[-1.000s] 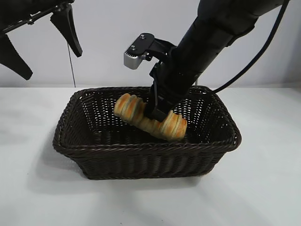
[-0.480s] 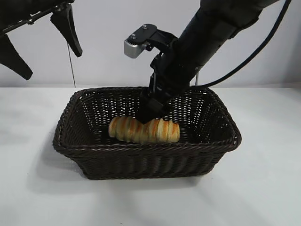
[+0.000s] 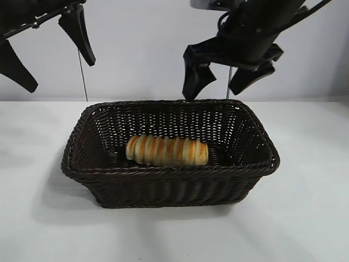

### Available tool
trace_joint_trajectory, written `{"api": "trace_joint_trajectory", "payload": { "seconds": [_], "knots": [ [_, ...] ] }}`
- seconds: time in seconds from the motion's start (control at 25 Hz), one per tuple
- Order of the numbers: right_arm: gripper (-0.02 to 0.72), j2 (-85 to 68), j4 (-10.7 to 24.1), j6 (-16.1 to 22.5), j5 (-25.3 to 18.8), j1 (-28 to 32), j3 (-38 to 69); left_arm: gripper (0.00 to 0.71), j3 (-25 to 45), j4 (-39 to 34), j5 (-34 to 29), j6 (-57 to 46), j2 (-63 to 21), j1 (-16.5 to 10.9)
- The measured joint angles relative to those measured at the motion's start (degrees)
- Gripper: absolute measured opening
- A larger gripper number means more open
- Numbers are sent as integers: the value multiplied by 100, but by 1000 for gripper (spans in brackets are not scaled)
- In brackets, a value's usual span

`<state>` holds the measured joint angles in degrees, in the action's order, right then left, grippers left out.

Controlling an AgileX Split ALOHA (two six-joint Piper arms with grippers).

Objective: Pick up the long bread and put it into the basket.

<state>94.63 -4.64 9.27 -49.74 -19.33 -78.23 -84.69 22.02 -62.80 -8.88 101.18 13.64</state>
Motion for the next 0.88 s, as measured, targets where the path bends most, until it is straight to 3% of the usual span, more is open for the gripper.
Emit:
{"api": "trace_joint_trajectory", "payload": {
  "seconds": [0.4, 0.88],
  "knots": [
    [694, -185, 41, 271, -604, 553, 0, 669, 0, 0, 107, 0, 0, 0],
    [694, -185, 41, 404, -645, 593, 0, 669, 0, 0, 107, 0, 0, 0]
  ]
}}
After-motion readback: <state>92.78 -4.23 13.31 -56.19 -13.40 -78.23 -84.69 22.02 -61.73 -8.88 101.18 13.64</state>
